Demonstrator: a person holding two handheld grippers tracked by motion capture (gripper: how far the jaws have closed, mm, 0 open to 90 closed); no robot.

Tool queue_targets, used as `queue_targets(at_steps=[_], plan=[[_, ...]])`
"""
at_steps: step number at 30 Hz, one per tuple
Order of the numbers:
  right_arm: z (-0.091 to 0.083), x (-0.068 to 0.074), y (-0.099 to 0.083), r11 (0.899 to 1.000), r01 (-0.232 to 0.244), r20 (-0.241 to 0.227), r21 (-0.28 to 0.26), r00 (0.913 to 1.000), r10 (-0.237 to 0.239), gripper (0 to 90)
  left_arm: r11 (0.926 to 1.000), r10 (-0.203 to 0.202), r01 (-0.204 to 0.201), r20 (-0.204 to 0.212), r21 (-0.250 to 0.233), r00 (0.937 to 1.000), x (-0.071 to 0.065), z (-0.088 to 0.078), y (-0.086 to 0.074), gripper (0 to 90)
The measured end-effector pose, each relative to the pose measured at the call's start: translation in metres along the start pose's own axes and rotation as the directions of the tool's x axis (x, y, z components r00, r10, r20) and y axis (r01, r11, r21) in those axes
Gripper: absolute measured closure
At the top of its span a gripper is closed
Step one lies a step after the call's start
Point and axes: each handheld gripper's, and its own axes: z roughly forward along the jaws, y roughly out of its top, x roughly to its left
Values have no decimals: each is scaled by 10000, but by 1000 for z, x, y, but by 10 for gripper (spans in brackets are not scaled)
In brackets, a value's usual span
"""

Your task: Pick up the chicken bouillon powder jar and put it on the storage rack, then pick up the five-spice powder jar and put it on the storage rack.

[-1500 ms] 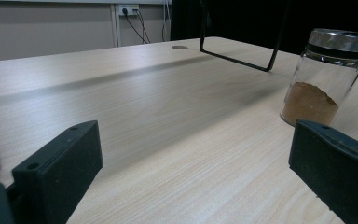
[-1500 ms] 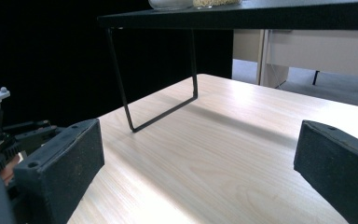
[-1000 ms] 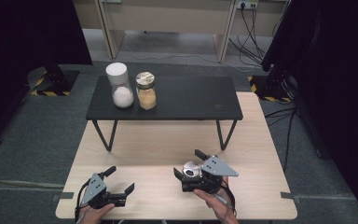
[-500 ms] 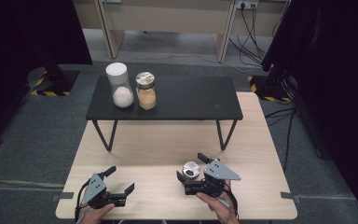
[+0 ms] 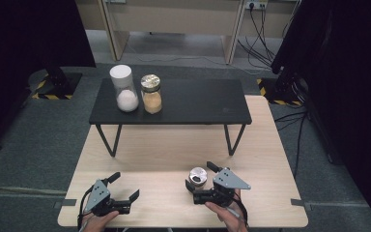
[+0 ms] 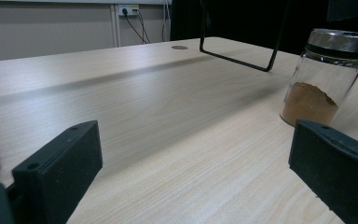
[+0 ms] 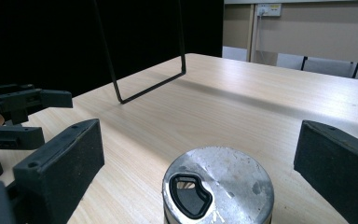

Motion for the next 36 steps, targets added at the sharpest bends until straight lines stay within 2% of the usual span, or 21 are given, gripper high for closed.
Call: queue_targets(at_steps=[36], plan=[[-6, -4, -13, 9998, -147, 135, 160, 9998, 145, 17, 10000, 10, -10, 13, -1, 10000, 0, 0, 0, 20]])
